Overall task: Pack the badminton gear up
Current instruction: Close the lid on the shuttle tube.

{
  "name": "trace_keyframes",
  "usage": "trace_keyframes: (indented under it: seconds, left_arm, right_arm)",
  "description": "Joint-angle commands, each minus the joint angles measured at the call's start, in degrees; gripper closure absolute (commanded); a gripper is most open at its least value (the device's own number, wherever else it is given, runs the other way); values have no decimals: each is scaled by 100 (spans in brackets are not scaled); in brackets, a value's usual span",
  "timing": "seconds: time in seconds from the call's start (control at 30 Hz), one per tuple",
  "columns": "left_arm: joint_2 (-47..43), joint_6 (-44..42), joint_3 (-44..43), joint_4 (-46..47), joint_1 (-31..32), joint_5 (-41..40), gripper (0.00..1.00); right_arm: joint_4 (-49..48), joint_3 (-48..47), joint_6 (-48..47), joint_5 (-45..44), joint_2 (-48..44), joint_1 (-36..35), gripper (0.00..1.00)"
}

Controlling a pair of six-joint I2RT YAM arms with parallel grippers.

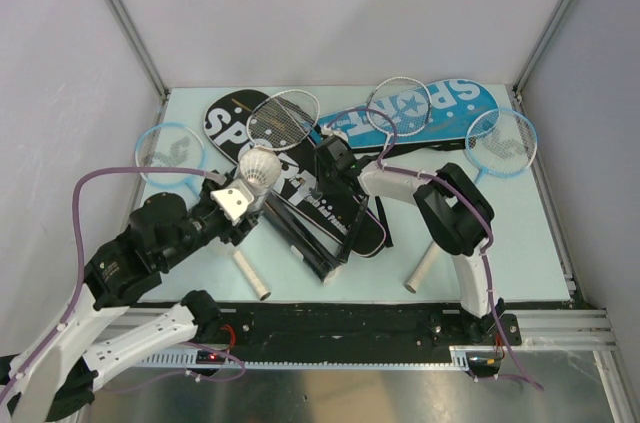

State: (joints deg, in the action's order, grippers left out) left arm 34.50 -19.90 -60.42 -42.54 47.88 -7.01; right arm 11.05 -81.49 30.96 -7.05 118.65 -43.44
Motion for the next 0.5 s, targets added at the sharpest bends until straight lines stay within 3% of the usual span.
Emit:
trace_keyframes:
  seconds: [0.0,0.23,0.47]
  left_arm:
    - [16,45,-134,361,-2,107,63]
    - [77,-20,-51,363,5,113,63]
    - [125,-126,51,351,-1,185,62]
  right_arm:
    - [135,-228,-170,-319,116,-20,64]
    - [102,-169,-230,-253,-84,8,96]
    - [-14,233,-294,482,-1251,425,100]
